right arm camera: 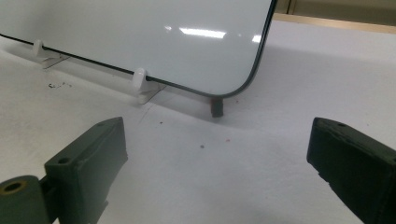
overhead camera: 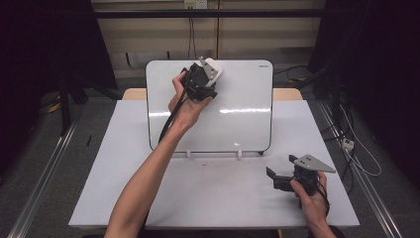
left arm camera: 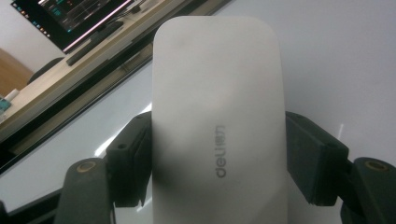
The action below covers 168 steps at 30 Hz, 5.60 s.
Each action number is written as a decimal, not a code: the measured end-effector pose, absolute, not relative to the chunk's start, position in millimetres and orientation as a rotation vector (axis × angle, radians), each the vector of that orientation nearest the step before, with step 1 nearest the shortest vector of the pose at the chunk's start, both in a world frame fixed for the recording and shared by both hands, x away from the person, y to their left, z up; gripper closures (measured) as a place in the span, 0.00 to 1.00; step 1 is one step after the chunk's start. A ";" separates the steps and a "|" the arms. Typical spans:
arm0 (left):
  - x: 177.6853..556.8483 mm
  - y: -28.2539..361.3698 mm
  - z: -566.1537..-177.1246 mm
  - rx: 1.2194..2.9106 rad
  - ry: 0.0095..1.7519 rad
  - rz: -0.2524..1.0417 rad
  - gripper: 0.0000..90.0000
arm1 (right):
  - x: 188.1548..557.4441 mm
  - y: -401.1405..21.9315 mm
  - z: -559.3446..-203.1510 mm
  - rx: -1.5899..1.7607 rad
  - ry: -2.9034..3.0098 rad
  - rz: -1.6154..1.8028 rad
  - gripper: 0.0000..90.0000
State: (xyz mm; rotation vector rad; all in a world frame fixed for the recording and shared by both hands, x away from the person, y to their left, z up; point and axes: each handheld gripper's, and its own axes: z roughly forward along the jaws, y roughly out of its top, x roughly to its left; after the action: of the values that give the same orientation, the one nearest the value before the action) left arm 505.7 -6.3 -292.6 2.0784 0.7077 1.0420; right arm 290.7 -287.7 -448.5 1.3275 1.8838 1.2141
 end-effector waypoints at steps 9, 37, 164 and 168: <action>504.0 -48.3 -291.3 2.149 0.608 1.054 0.35 | 290.6 -287.9 -448.6 1.325 1.882 1.219 0.05; 493.2 -43.4 -302.3 2.159 0.540 1.040 0.35 | 288.5 -289.6 -448.9 1.326 1.881 1.218 0.05; 389.6 165.8 -385.1 1.958 0.907 0.655 0.05 | 293.1 -285.4 -448.9 1.317 1.881 1.211 0.05; 379.4 175.0 -389.6 1.953 0.923 0.662 0.05 | 292.1 -285.6 -448.8 1.318 1.879 1.208 0.05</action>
State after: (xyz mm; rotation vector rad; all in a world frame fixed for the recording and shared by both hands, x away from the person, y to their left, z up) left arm 379.4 175.0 -389.6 1.9531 0.9226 0.6617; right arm 292.1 -285.6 -448.8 1.3183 1.8794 1.2081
